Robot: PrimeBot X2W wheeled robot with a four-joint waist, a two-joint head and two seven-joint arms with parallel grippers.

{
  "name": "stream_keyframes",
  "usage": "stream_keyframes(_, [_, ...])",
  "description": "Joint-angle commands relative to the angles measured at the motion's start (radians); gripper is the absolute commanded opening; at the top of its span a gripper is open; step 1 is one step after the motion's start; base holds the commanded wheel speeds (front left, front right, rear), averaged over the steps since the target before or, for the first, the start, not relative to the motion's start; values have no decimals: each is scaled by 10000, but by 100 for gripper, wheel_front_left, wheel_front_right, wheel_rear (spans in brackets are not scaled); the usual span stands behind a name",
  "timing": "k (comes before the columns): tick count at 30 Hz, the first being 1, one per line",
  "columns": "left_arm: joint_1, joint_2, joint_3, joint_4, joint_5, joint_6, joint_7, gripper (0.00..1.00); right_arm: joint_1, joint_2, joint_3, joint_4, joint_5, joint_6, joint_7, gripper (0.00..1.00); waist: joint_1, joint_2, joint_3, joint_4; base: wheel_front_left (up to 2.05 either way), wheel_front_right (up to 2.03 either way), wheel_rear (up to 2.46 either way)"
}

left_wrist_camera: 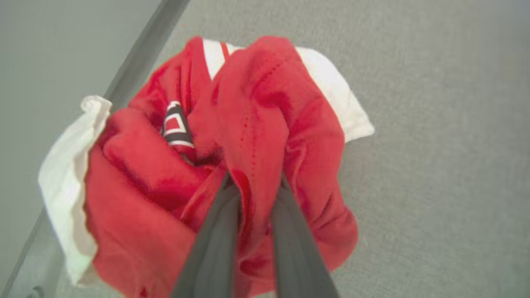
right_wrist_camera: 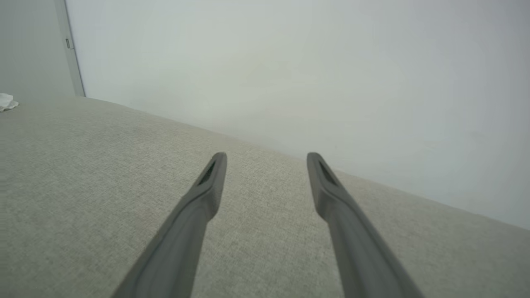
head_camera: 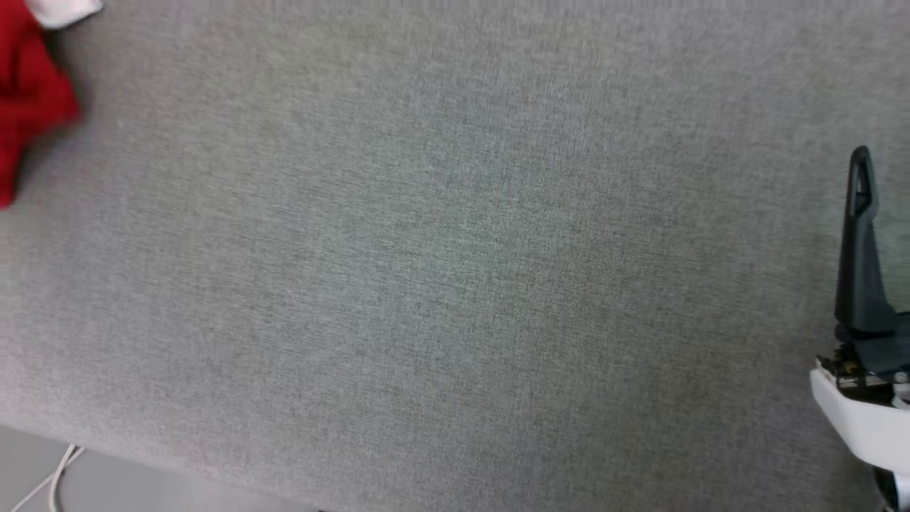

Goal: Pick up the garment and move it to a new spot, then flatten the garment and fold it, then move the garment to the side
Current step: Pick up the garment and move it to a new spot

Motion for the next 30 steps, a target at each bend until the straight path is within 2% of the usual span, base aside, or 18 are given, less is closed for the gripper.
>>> stream_keyframes(1, [-205, 107, -48, -219, -73, 1, -100, 0, -7, 106, 80, 112, 117, -7, -22, 100, -1, 0, -549, -100, 0, 0, 0])
stream_keyframes(4, [-464, 488, -407, -756, 64, 2, -152, 0, 34, 246, 165, 339, 249, -7, -22, 100, -1, 0, -1084, -194, 0, 0, 0])
stream_keyframes(6, [-903, 847, -1025, -1626, 248, 2, 91, 0, 80, 446, 255, 598, 390, -7, -21, 100, -1, 0, -1742, -350, 0, 0, 0])
stream_keyframes(13, [-2077, 1062, -2169, -3092, 637, 2, 578, 0, 233, 656, 331, 960, 737, -7, -21, 100, -1, 0, -2751, -872, 0, 0, 0])
stream_keyframes(22, [-3500, 284, -3758, -4561, 838, 3, 993, 0, 307, 712, 318, 1160, 1355, -7, -21, 100, -1, 0, -3565, -1944, 0, 0, 0])
stream_keyframes(30, [-4131, -401, -5009, -5229, 789, 3, 996, 0, 466, 710, 296, 1297, 1744, -7, -21, 100, -1, 0, -3917, -2998, 0, 0, 0])
